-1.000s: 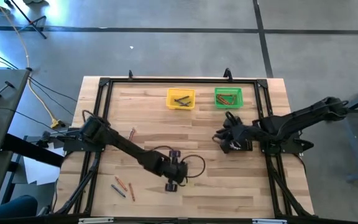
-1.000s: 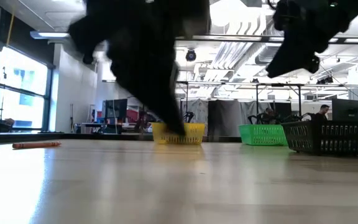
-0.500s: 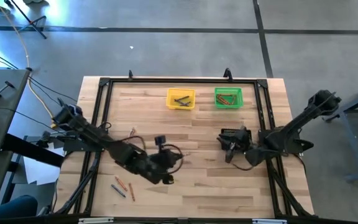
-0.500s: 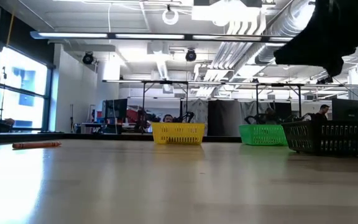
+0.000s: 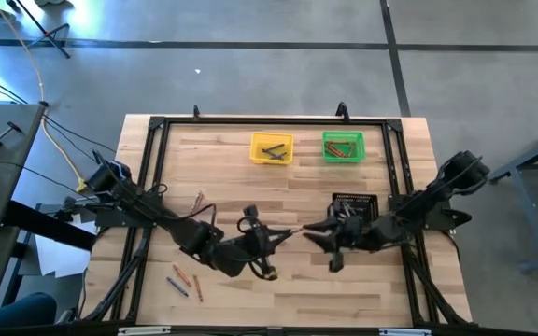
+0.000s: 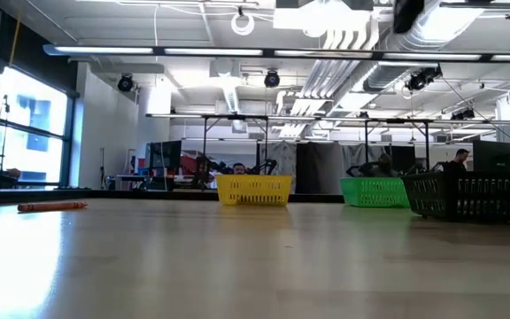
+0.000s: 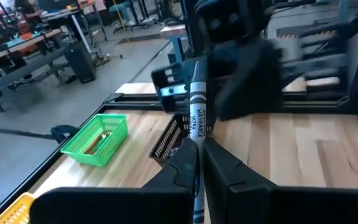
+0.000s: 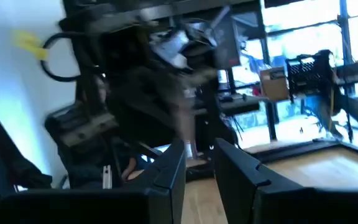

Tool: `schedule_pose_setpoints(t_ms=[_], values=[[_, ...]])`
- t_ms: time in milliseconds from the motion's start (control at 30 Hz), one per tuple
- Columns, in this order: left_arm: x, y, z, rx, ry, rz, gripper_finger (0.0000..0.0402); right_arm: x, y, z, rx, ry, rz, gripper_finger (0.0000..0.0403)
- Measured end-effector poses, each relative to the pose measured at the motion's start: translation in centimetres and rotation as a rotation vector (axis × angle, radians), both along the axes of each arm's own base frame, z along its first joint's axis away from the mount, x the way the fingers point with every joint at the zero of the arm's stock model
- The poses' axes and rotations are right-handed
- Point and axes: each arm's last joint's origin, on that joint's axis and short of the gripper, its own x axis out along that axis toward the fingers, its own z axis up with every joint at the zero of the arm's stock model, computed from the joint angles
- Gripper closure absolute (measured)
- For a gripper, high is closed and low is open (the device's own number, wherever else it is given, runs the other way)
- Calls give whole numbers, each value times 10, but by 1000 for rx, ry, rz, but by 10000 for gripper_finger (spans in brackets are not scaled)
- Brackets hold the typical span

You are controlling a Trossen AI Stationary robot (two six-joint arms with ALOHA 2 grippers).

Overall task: Sort crayons
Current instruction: Put the gray crayon into the black bin

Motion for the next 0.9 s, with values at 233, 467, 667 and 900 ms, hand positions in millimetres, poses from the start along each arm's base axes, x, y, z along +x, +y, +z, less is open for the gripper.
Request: schedule_pose_setpoints(t_ms=[233, 467, 667, 900], values=[[-4, -8, 2, -11, -15, -30, 399, 28, 19, 24, -139, 141, -3, 324], [-8, -15, 4, -14, -25, -42, 399, 33, 23, 35, -182, 143, -1, 324], [-10, -18, 4, -11, -28, -39, 399, 33, 23, 36, -175, 133, 6, 324], [-12, -22, 4, -11, -28, -48, 399, 33, 23, 37, -168, 126, 6, 324]])
